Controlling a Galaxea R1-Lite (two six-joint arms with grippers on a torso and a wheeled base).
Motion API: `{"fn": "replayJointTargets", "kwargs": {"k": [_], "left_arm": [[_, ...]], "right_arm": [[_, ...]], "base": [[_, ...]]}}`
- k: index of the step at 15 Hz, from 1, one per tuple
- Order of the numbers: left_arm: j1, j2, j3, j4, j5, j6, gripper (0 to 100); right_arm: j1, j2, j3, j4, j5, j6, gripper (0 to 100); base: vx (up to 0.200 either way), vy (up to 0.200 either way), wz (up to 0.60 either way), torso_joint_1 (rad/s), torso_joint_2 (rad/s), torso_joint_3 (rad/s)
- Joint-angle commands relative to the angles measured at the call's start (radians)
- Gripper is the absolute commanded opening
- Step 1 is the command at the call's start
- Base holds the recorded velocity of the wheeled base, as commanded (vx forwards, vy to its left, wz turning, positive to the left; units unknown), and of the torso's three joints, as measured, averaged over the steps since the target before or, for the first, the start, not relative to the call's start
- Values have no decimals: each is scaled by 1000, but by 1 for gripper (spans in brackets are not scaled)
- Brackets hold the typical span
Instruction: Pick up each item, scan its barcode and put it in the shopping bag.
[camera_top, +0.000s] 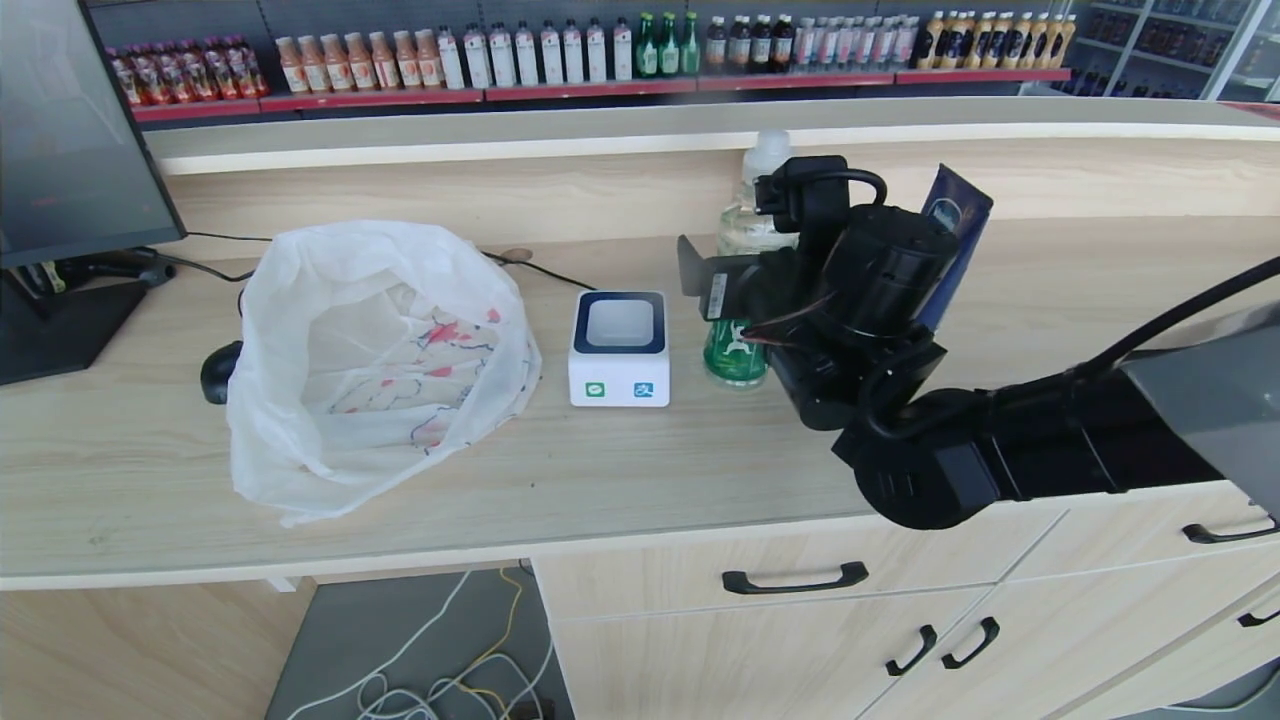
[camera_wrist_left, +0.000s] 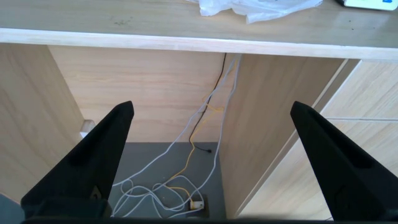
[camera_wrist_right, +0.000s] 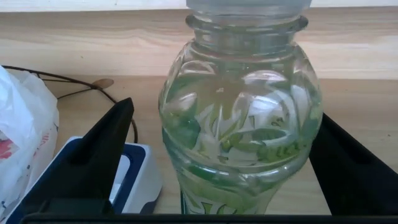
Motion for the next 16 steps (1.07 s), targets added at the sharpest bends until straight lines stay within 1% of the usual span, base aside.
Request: {"fn": "replayJointTargets", "kwargs": {"k": [1, 4, 5, 7, 10, 16], "left_arm": [[0, 0, 0, 0, 0, -1, 100], [0, 0, 0, 0, 0, -1, 100], [0, 0, 0, 0, 0, -1, 100], [0, 0, 0, 0, 0, -1, 100], [0, 0, 0, 0, 0, -1, 100], [0, 0, 0, 0, 0, -1, 100]], "right_arm": [[-3, 7, 37, -22, 0, 0, 100], [-1, 17, 42, -45, 0, -3, 100], [-1, 34, 43, -77, 0, -6, 100], [-1, 45, 43, -95, -2, -9, 100], [-23, 51, 36, -94, 1, -18, 100], [-24, 51, 34, -94, 0, -19, 100]], "base": [[0, 0, 0, 0, 0, 0], [0, 0, 0, 0, 0, 0], [0, 0, 0, 0, 0, 0], [0, 0, 0, 0, 0, 0], [0, 0, 0, 0, 0, 0], [0, 0, 0, 0, 0, 0]]}}
